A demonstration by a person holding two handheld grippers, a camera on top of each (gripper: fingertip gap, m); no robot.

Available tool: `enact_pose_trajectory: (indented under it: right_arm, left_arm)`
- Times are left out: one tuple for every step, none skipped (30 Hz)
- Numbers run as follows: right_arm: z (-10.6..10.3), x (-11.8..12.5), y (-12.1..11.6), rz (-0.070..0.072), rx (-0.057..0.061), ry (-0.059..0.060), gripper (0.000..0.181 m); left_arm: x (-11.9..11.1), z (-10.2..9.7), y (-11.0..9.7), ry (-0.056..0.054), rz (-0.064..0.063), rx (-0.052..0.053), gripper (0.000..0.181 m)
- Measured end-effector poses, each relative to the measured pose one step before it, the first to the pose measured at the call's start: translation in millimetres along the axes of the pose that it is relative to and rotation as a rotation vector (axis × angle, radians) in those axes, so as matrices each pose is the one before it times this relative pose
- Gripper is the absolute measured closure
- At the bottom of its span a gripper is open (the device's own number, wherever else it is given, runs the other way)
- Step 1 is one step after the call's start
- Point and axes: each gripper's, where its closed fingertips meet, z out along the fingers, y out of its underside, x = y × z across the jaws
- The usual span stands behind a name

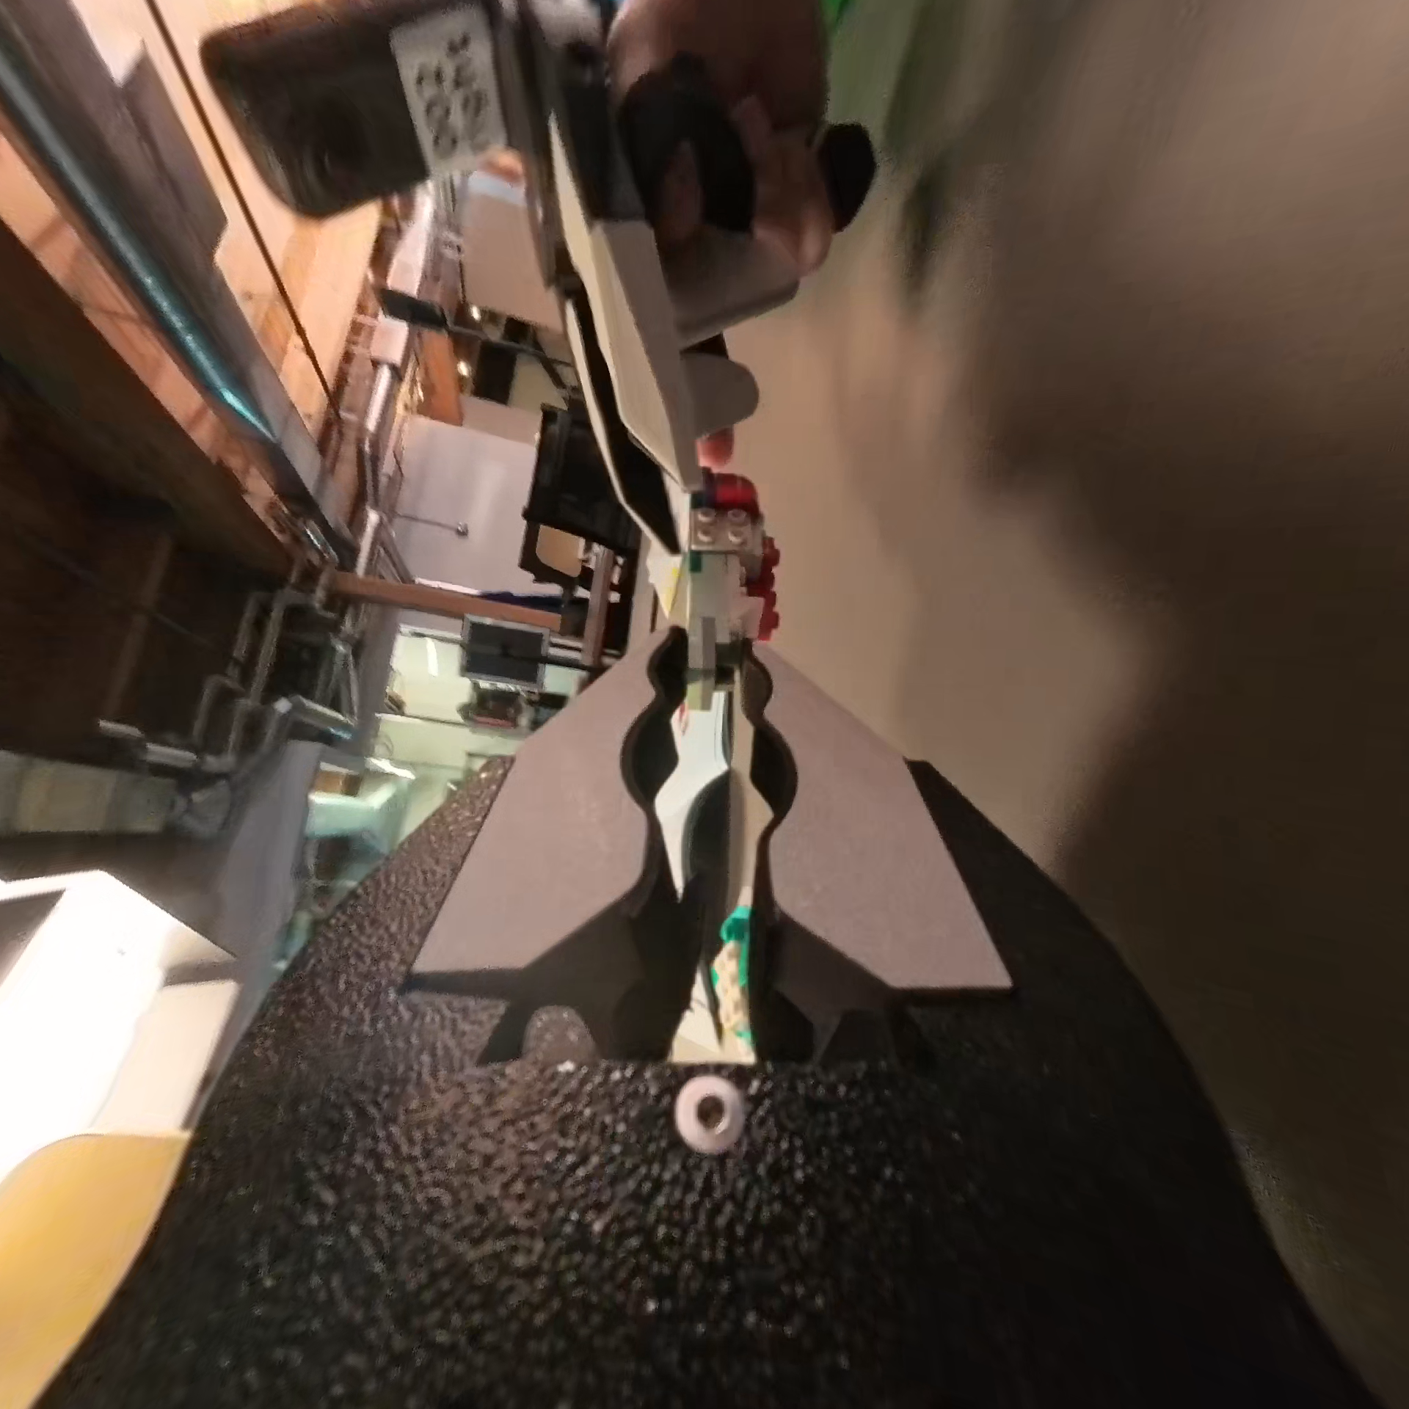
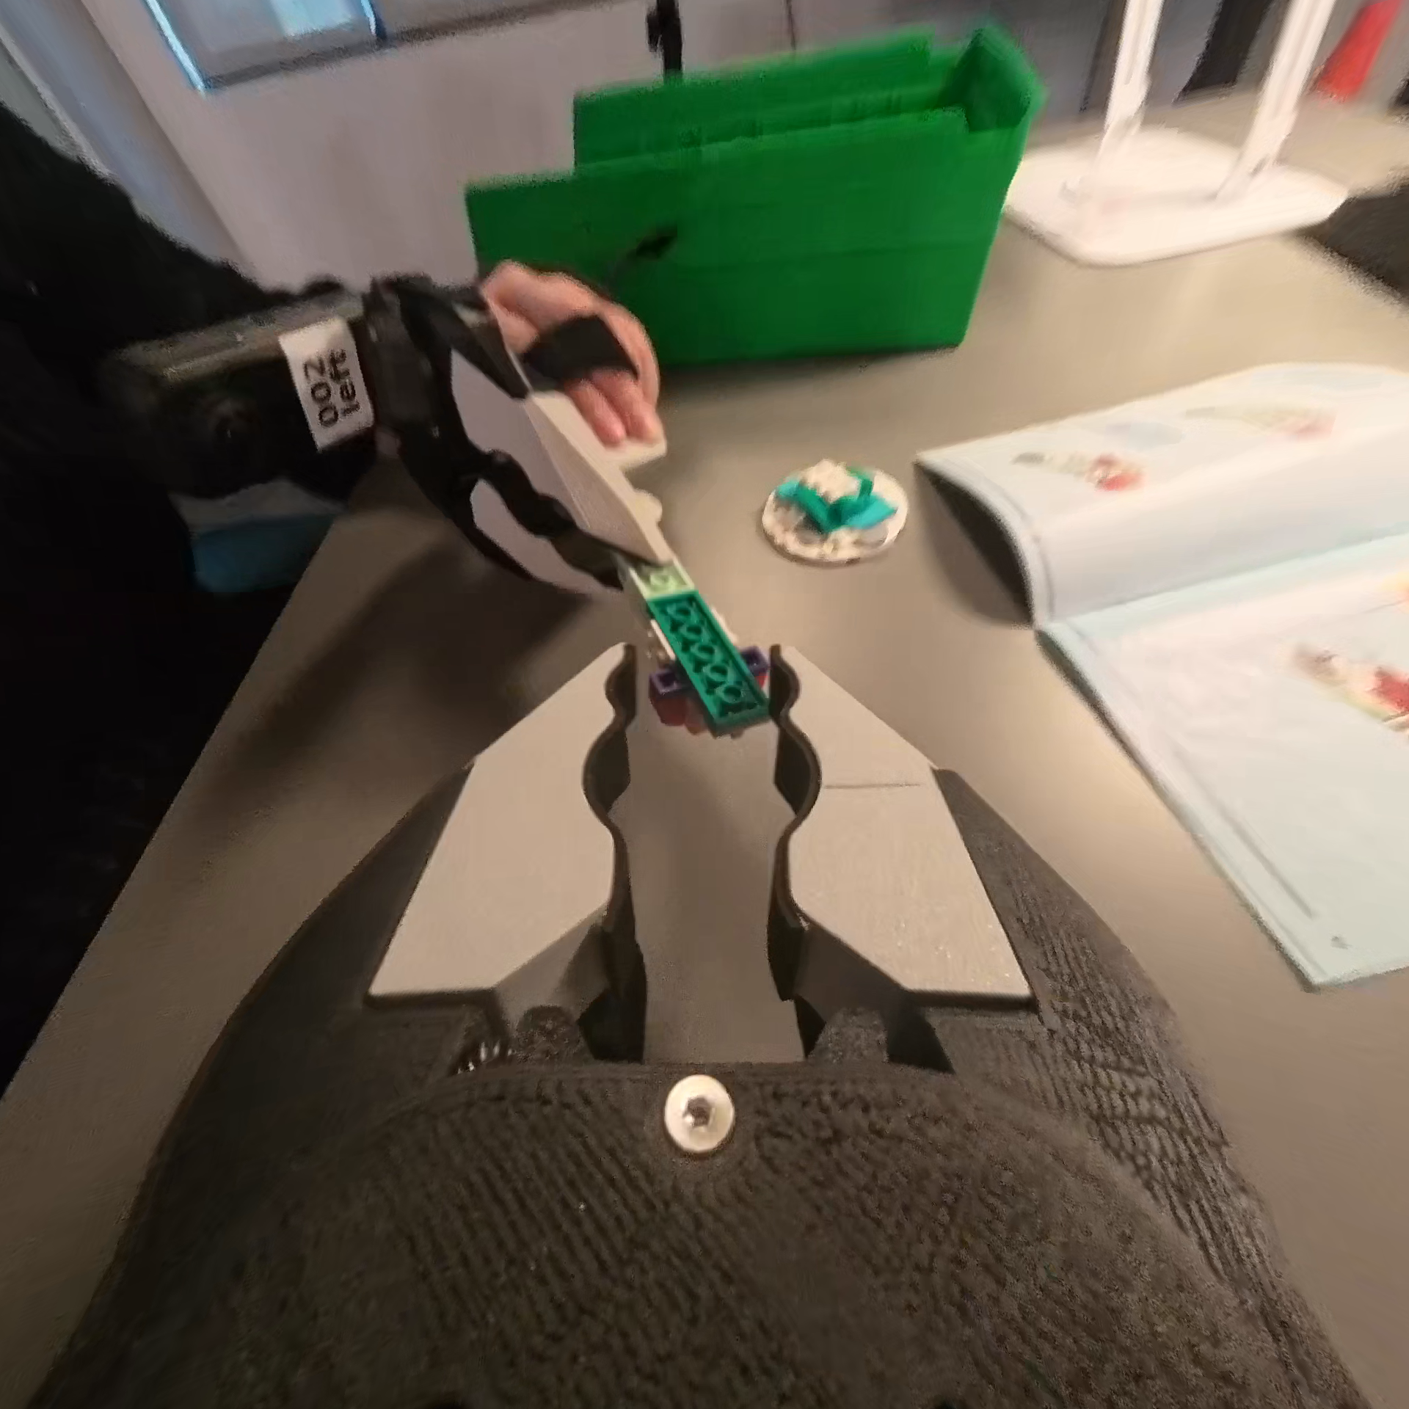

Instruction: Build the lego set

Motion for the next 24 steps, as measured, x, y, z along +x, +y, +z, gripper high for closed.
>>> enact_pose_trajectory:
  right_arm:
    - [-3.22, 1.36, -9.43, -0.0242, 0.0573, 0.0208, 0.143]
    - [-3.32, 1.23, -8.1, -0.0416, 0.0452, 0.0263, 0.138]
    - [-2.84, 0.97, -5.52, -0.0635, 0.0255, 0.0325, 0.135]
    - [-1.94, -0.18, -2.84, -0.0805, 0.005, 0.0324, 0.132]
    - [-0.88, -2.06, -1.38, -0.0855, -0.0072, 0.0257, 0.131]
    - [0.4, -4.24, -0.05, -0.0722, -0.0207, 0.0117, 0.131]
    - [1.62, -6.75, 0.92, -0.0497, -0.0317, -0.0075, 0.131]
    - [1.9, -8.36, -0.41, -0.037, -0.025, -0.0178, 0.131]
    - [2.04, -7.4, -1.24, -0.0389, -0.0174, -0.0121, 0.13]
    - [1.86, -6.35, -0.37, -0.0407, -0.0196, -0.0094, 0.13]
    - [1.63, -4.79, 1.31, -0.0371, -0.0278, -0.0071, 0.13]
    - [1.56, -1.74, 2.5, -0.0404, -0.0327, 0.0075, 0.13]
    - [1.18, 0.31, 1.82, -0.0466, -0.0246, 0.0193, 0.129]
    - [0.46, 0.64, -0.23, -0.0437, -0.0085, 0.0202, 0.129]
    - [0.26, 0.62, 0.3, -0.0301, -0.0098, 0.015, 0.132]
    - [0.43, 0.93, 1.73, -0.017, -0.0158, 0.012, 0.134]
    - [0.46, 0.25, 2.78, -0.0079, -0.0179, 0.0041, 0.134]
    - [0.19, -0.4, 2.69, 0.01, -0.0125, -0.0049, 0.134]
    - [-0.18, -0.4, 1.64, 0.0323, -0.002, -0.0121, 0.134]
    - [-0.85, -0.92, 0.8, 0.0489, 0.0063, -0.0232, 0.135]
    - [-1.6, -1.86, -0.54, 0.06, 0.015, -0.0336, 0.137]
    - [-1.89, -2.56, -1.79, 0.0681, 0.0233, -0.0418, 0.14]
    - [-1.93, -2.08, -2.63, 0.0725, 0.0302, -0.0397, 0.143]
    - [-1.54, -0.85, -2.51, 0.0642, 0.0311, -0.0304, 0.146]
  left_arm:
    - [-2.52, 0.91, 2.12, 0.0074, -0.077, -0.0111, 0.17]
    - [-1.74, 0.63, 1.32, 0.0207, -0.1047, 0.0002, 0.17]
    - [-1.37, 0.13, 0.11, 0.0302, -0.1221, 0.0101, 0.17]
    - [0.22, -0.42, -0.32, 0.0469, -0.1356, 0.0121, 0.17]
    - [1.59, -0.82, -1.73, 0.0586, -0.1379, 0.0218, 0.17]
    - [3.29, -1.05, -2.83, 0.0672, -0.1305, 0.029, 0.17]
    - [3.73, -0.95, -2.67, 0.0645, -0.1129, 0.0244, 0.17]
    - [1.45, -0.58, -1.52, 0.04, -0.0883, 0.0163, 0.17]
    - [1.54, -0.18, -0.44, 0.0341, -0.0664, 0.0088, 0.17]
    - [2.2, 0.12, 1.07, 0.0367, -0.053, -0.0032, 0.17]
    - [-0.31, -0.26, -0.47, 0.0171, -0.0381, 0.0022, 0.17]
    - [-0.35, -0.74, -1.6, 0.0151, -0.0391, 0.0115, 0.17]
    - [0.65, -0.89, -0.99, 0.022, -0.039, 0.008, 0.17]
    - [0.13, -0.75, -0.7, 0.0122, -0.0186, 0.0061, 0.17]
    - [0.96, -0.41, 0.19, 0.0106, -0.0053, 0.0001, 0.17]
    - [1.94, 0.23, 0.99, 0.013, 0.0005, -0.007, 0.17]
    - [1.37, 0.56, 1.15, 0.0063, 0.005, -0.0082, 0.17]
    - [0.62, 0.57, 0.62, -0.0008, 0.0091, -0.0048, 0.17]
    - [1.3, 0.33, 0.47, 0.0038, 0.0107, -0.0031, 0.17]
    - [1.71, 0.06, -0.06, 0.0064, 0.0133, 0.0009, 0.17]
    - [0.91, -0.06, -0.05, 0.0031, 0.0098, 0.0011, 0.17]
    - [1.43, -0.09, -0.17, 0.0078, 0.0071, 0.0014, 0.17]
    - [1.16, -0.15, -0.42, 0.0064, 0.0082, 0.0035, 0.17]
    - [1.1, -0.28, -0.48, 0.0061, 0.0052, 0.0044, 0.17]
